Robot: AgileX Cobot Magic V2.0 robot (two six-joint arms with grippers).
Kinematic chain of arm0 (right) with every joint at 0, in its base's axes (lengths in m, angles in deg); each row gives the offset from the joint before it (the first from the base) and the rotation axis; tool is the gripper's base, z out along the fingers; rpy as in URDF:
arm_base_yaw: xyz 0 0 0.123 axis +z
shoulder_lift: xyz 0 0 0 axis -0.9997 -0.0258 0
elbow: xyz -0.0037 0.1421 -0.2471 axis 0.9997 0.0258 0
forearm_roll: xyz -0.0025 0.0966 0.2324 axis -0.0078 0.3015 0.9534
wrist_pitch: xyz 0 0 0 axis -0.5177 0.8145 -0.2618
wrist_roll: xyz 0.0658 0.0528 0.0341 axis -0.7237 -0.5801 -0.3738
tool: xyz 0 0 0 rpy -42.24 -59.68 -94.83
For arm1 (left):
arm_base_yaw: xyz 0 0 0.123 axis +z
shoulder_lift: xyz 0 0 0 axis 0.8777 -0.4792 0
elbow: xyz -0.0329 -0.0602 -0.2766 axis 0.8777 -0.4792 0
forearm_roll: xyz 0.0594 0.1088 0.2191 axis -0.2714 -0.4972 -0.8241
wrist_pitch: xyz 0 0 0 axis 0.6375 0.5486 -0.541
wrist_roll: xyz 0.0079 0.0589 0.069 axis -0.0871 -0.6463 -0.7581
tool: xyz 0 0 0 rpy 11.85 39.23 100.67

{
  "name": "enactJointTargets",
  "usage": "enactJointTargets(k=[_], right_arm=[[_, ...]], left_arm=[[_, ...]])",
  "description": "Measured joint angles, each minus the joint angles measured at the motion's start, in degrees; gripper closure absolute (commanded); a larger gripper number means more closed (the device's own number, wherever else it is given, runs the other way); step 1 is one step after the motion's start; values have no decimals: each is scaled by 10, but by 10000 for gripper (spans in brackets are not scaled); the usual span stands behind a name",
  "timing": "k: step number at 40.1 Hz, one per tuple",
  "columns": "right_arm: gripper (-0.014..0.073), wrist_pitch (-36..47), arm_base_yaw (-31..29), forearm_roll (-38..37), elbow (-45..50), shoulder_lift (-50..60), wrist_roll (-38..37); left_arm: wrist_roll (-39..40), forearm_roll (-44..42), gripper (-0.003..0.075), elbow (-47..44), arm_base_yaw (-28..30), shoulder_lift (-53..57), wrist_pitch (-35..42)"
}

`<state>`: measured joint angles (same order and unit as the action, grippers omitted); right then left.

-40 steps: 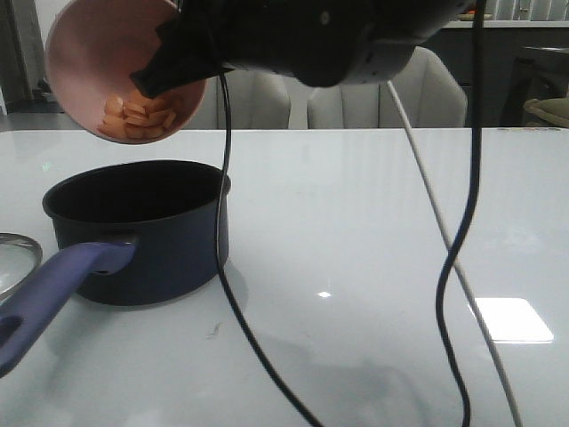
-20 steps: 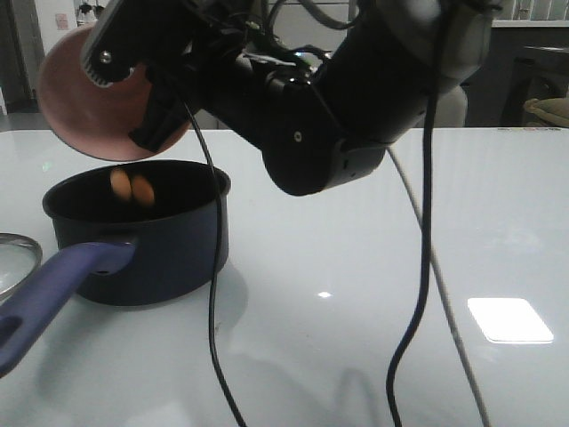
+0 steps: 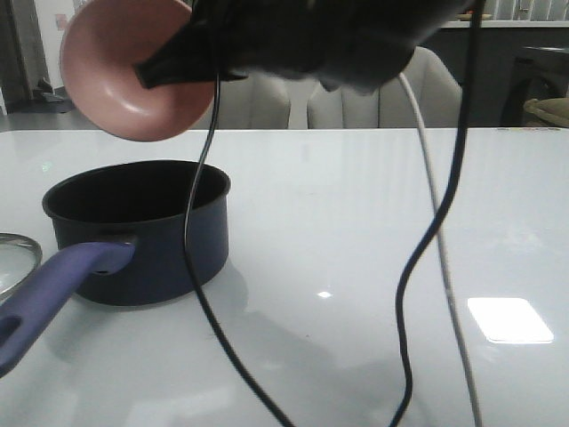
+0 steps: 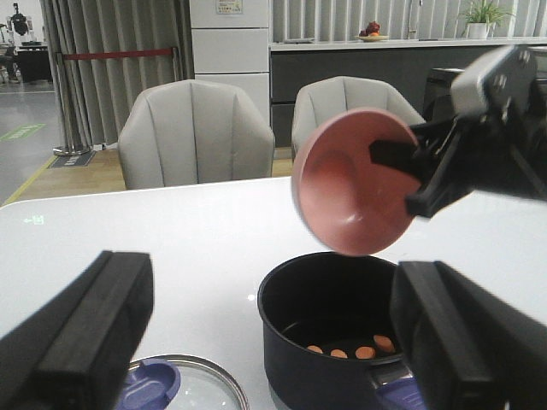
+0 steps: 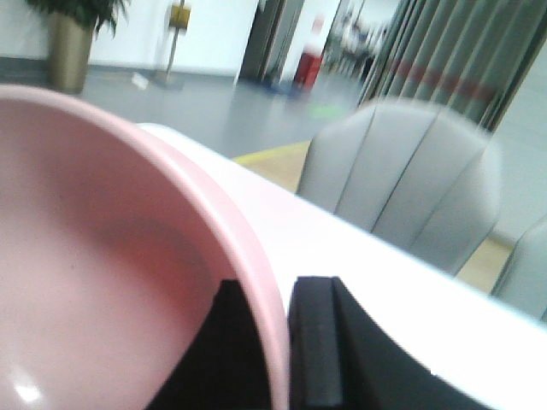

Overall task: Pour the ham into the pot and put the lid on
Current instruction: 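Tilt the pink bowl to pour the ham into the saucepan, then carry the empty bowl back and lower it onto the table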

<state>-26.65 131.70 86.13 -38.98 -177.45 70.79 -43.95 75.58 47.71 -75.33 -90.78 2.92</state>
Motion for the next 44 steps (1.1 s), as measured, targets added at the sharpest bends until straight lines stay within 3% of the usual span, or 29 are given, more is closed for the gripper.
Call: enactJointTargets(k=[8,19,23,36,44], right_arm=[[457,-215,-38,61,-2,105,0],[457,-473,-160,47,-2,169,1],[457,-538,-199,24,-2,171,-16],[457,-709,-307,-86,-2,163,-181],[457,-769,-340,-93,-2,110,-202]], left_arm=[[0,0,118,0,0,0,0],[0,0,118,0,0,0,0],[0,0,118,0,0,0,0],[0,0,118,0,0,0,0],[0,0,118,0,0,0,0]])
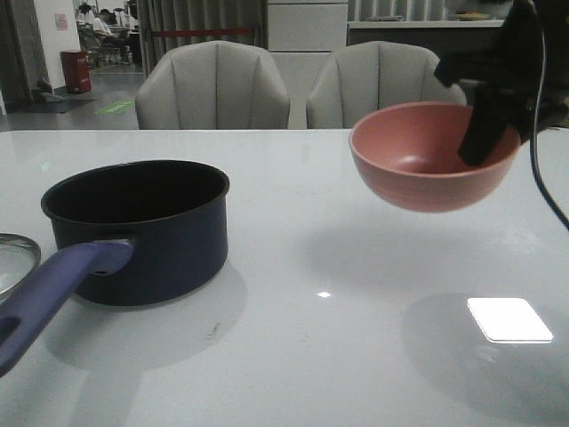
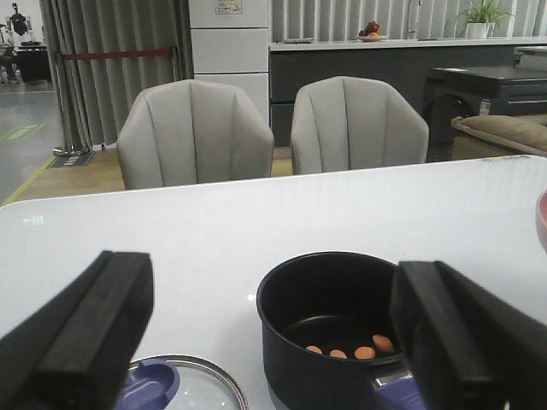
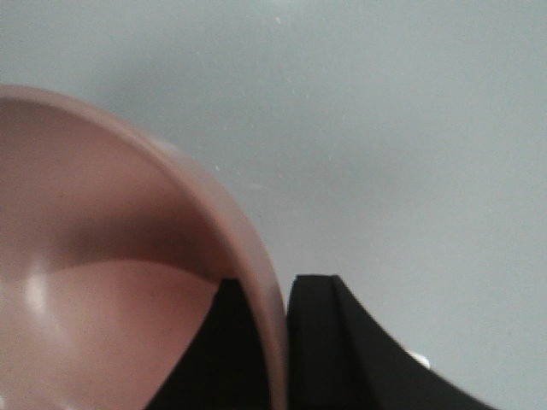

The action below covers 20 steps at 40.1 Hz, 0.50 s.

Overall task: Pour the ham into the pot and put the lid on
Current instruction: 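Carry the empty bowl back and lower it onto the table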

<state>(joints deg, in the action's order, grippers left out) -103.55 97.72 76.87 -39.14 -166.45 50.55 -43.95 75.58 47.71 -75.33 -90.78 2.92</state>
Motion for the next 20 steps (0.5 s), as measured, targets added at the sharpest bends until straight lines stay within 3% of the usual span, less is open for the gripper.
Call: enactJointTargets(k=[14,20], right_arm=[[333,13,0,-1,0,-84,-2],[217,21,0,-1,0,-101,-10]], left_arm=[[0,0,118,0,0,0,0],[0,0,118,0,0,0,0]])
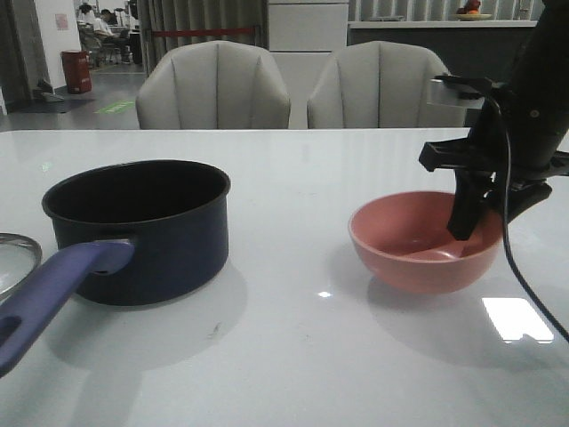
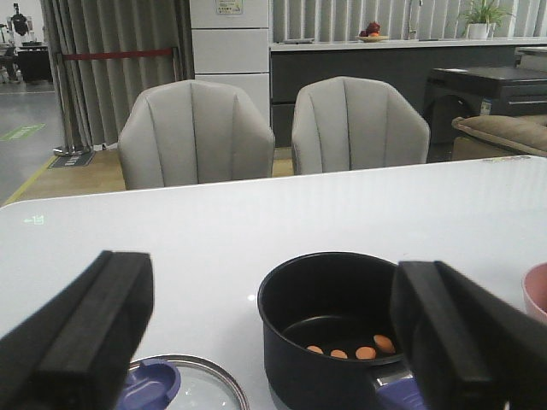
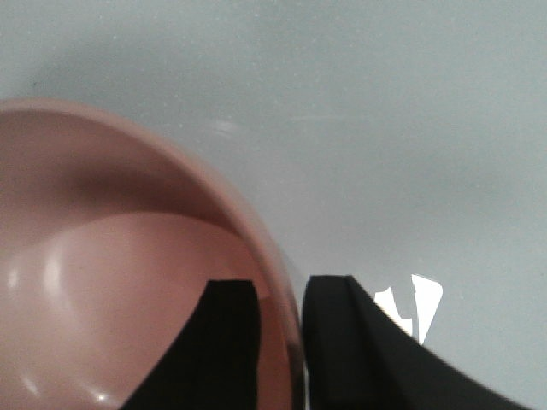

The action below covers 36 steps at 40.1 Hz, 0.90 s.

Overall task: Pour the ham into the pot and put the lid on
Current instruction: 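Carry the empty bowl back and lower it onto the table, then release the bowl and raise the right gripper away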

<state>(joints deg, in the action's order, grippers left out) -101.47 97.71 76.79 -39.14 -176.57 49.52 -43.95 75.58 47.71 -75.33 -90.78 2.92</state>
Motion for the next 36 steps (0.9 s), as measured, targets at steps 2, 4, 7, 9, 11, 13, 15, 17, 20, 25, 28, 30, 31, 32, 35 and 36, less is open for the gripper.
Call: enactJointTargets(k=[2,4,7,9,11,13,15,17,20,25,28,30,31,32,35,36], right_arm=[[187,4,0,0,0,-3,-1],[174,6,0,0,-1,-2,-2],[172,6,0,-7,-3,-2,-2],[172,6,0,-19,-6,1,-3],[172,6,0,-30,-7,10,-3],[172,6,0,-42,-7,24,-3],[172,6,0,-50,-5,44,-3],[172,10,0,-54,-1,66,-3],[172,28,0,-55,20,113,-3],[172,89,11,-57,81,224,-3],[172,133,24,-57,129,298,-3],[172,154,31,-57,154,338,-3],[172,165,35,-57,171,364,-3],[172,173,39,-57,187,382,-3],[173,198,43,-57,225,450,-3],[173,207,44,-57,240,474,-3]], left_arm=[[0,0,118,0,0,0,0],[0,0,118,0,0,0,0],[0,0,118,0,0,0,0],[0,0,118,0,0,0,0],[0,0,118,0,0,0,0],[0,0,118,0,0,0,0],[0,0,118,0,0,0,0],[0,0,118,0,0,0,0],[0,0,118,0,0,0,0],[0,0,118,0,0,0,0],[0,0,118,0,0,0,0],[0,0,118,0,0,0,0],[0,0,118,0,0,0,0],[0,0,118,0,0,0,0],[0,0,118,0,0,0,0],[0,0,118,0,0,0,0]])
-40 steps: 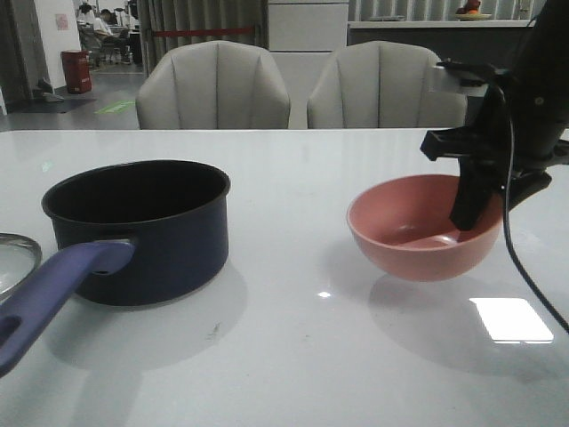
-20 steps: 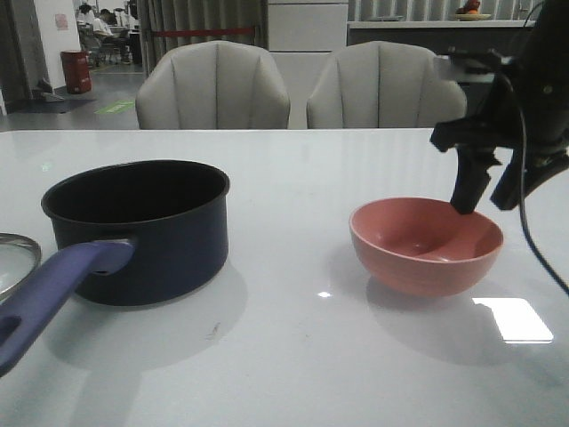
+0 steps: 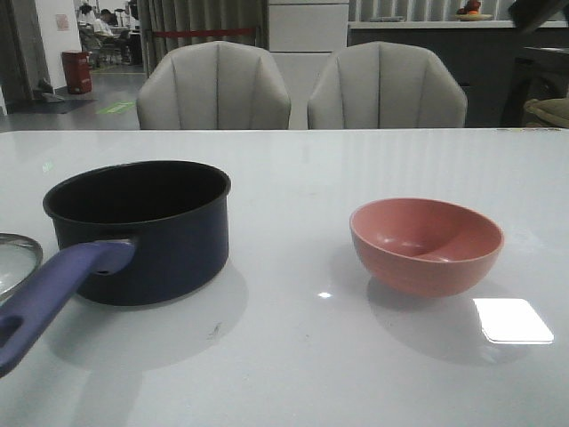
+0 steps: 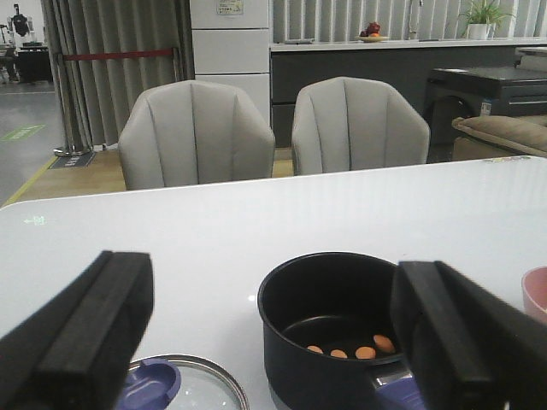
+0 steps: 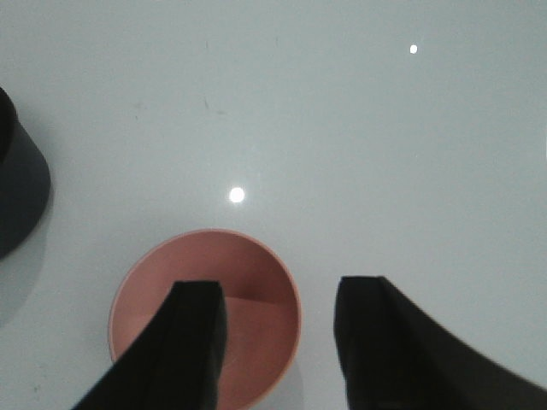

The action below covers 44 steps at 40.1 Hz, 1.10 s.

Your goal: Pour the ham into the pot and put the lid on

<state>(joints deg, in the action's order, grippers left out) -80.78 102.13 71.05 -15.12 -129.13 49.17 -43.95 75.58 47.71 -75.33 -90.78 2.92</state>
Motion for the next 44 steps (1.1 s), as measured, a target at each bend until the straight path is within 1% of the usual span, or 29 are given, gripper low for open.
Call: enactJointTargets(k=[9,15,21,26,28,29,31,34,37,44], right_arm=[[173,75,1,0,119,196,0],[173,103,1,0,212,332,0],[173,133,1,1,301,421,0],[173,155,1,1,360,449,0],[188,161,1,1,373,450,-1],[214,164,1,1,377,450,-1],[291,166,1,1,385,450,-1],[469,170,1,1,389,450,-1],[428,171,1,2,390,451,-1],[425,171,1,2,391,451,-1]], left_arm=[[0,0,118,0,0,0,0],[0,0,118,0,0,0,0],[0,0,118,0,0,0,0],[0,0,118,0,0,0,0],[0,0,118,0,0,0,0],[0,0,118,0,0,0,0],[0,0,118,0,0,0,0],[0,0,118,0,0,0,0],[0,1,118,0,0,0,0],[0,16,113,0,0,0,-27]])
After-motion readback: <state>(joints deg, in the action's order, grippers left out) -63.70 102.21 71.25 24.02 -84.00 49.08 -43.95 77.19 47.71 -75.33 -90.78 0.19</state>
